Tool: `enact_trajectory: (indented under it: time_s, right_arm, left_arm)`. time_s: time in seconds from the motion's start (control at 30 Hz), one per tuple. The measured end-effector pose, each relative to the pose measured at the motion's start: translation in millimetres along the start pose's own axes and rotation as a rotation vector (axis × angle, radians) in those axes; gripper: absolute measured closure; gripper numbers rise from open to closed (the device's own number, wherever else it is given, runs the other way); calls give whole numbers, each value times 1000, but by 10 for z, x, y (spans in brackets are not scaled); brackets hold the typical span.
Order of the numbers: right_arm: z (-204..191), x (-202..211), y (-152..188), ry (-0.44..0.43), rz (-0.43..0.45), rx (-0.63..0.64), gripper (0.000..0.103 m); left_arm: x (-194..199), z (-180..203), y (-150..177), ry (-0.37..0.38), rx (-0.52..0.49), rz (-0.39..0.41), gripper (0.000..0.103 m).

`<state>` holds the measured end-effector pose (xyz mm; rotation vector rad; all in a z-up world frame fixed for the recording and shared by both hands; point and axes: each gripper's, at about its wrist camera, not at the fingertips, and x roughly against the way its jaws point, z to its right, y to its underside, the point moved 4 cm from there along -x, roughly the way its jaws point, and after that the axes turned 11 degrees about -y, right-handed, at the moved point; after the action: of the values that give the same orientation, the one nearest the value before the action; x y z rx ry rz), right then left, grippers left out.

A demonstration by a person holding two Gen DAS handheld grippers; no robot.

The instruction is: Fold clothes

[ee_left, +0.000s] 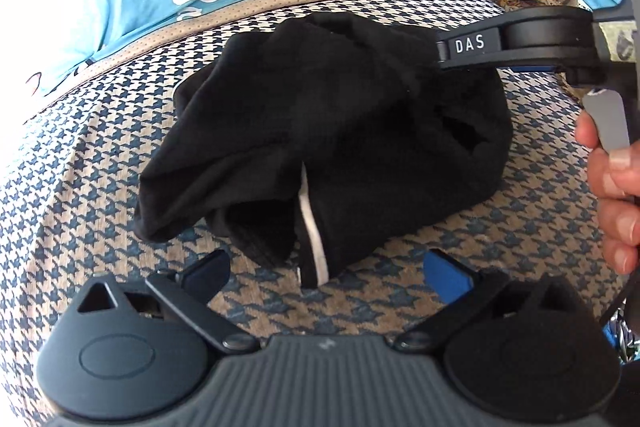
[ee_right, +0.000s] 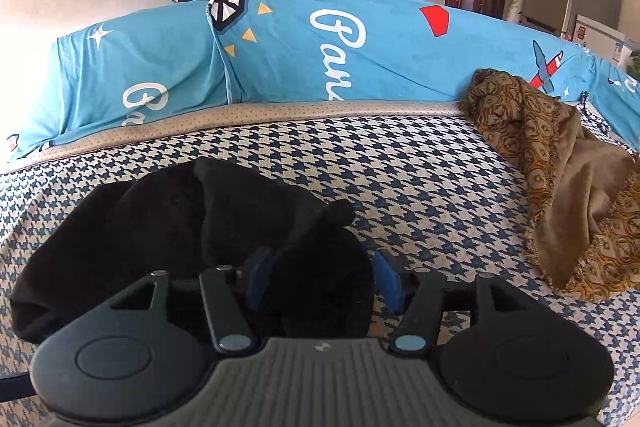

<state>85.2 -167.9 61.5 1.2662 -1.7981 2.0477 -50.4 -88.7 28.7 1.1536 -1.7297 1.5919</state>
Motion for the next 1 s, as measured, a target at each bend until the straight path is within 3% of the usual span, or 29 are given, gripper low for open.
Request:
enact_trajectory:
  time_s: [1.0]
  right_arm:
    - [591,112,128,165,-28,59,47]
  left_arm:
    - [274,625,16,163,-145,50,0]
